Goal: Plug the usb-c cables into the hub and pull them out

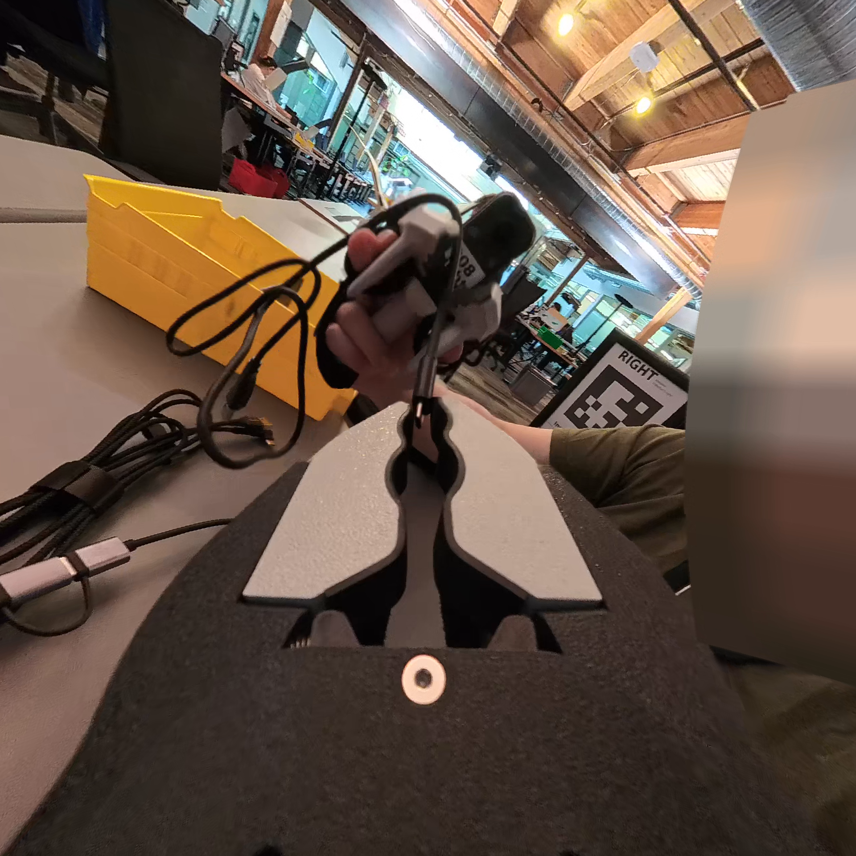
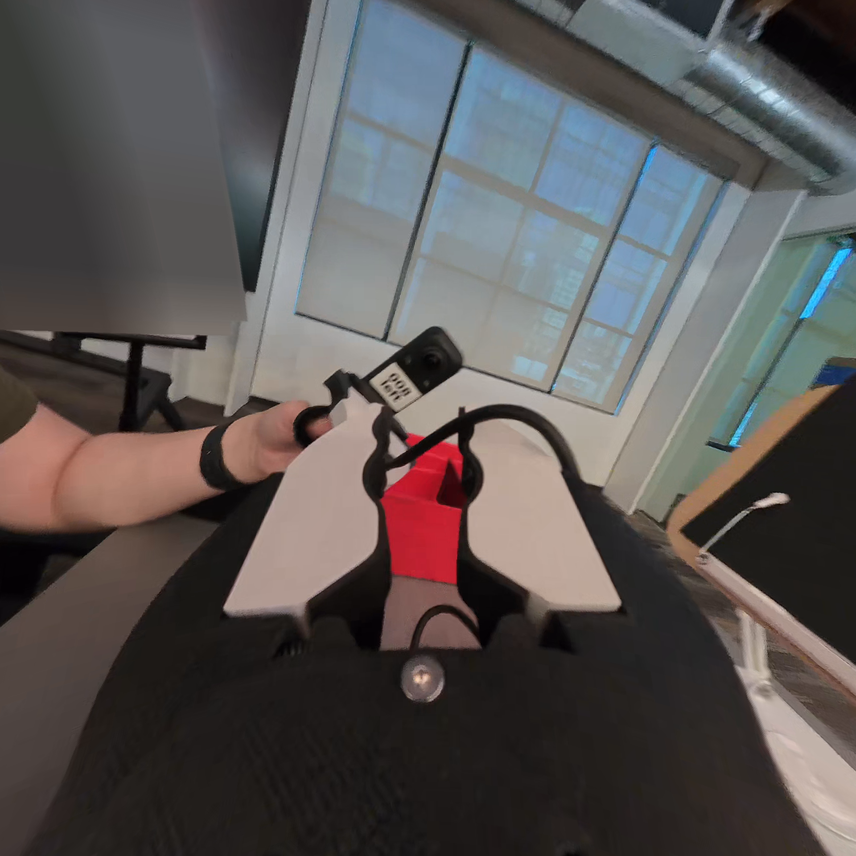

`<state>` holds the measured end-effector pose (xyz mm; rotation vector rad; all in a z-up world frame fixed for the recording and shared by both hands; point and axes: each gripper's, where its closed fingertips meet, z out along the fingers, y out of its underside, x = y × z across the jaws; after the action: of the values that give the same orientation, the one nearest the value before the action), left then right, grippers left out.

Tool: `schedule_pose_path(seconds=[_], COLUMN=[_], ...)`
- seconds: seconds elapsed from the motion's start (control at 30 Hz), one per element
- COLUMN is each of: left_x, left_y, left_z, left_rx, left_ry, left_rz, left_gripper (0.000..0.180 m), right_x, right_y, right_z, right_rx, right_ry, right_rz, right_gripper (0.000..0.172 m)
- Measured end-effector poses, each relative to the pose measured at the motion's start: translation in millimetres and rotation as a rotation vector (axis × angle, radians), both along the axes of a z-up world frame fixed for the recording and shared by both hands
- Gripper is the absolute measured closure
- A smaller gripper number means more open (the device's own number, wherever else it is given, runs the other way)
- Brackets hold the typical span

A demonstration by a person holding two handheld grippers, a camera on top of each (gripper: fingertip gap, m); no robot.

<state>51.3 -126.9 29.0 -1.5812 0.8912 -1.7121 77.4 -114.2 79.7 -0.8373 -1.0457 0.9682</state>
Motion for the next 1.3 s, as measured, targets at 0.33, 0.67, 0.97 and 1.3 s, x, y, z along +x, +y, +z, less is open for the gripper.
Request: schedule_pose_path(seconds=[0.33, 0.67, 0.97, 1.3], left_x=[3.8, 1.7, 7.8, 4.4], left_y=[-6.7, -19.5, -33.7, -31.7], left_z=[2.4, 23.5, 23.4, 17.0], left_rx=[0.059, 0.003, 0.063, 0.091], left_ry=[0.025, -0.079, -0.034, 0.007], left_rz=[-0.008, -0.089, -0.126, -0.096], left_gripper=[0.174, 0.174, 0.174, 0.174], right_x=[-0.5, -41.8, -57.9, -26.9], right_y=[-0.6, 6.4, -1.1, 35.0], right_z=[10.9, -38.3, -60.3, -33.5], right_rx=[-0.125, -0.176, -0.132, -0.117], right_ry=[0.127, -0.093, -0.198, -0.101], right_rz=[0.069, 0.008, 0.013, -0.188], right_gripper=[0.127, 0.105, 0.105, 0.078])
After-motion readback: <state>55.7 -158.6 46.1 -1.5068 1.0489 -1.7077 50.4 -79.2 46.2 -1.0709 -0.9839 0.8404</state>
